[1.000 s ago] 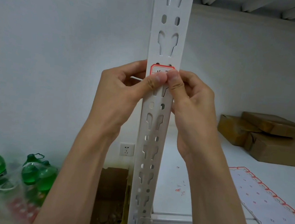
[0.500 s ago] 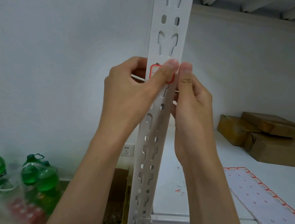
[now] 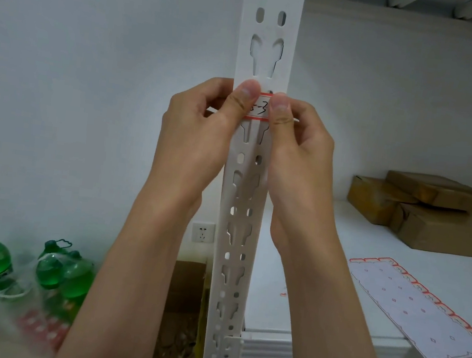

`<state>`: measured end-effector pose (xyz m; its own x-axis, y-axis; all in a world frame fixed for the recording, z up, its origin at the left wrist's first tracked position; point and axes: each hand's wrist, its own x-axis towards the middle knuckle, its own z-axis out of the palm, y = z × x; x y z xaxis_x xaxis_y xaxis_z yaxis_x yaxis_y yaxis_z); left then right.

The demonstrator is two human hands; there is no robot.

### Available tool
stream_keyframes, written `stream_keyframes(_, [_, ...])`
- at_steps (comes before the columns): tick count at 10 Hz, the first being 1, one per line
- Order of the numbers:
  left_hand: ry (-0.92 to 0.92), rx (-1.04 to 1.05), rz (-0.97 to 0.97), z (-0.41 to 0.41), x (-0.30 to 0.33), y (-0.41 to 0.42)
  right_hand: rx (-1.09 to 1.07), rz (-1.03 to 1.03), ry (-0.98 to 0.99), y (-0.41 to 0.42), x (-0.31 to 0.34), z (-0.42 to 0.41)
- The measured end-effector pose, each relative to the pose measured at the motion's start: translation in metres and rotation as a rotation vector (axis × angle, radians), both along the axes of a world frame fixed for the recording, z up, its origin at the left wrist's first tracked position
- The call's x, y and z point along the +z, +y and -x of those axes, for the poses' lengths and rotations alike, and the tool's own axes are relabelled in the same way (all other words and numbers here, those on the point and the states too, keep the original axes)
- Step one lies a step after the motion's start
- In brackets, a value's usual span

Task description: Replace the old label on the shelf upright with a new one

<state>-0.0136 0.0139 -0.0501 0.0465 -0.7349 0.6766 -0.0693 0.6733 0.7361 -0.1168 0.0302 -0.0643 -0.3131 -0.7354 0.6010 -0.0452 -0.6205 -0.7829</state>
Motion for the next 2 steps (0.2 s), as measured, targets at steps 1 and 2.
stream_keyframes(1, [-0.011,0.016,0.011,-0.0002,-0.0017,0.0042,-0.015,-0.021,0.02,0.0019,-0.001,0.0003])
stream_keyframes(2, [0.002,0.018,0.027,-0.0039,-0.0025,0.0056,-0.029,-0.008,0.027,0.0098,0.0026,0.0052])
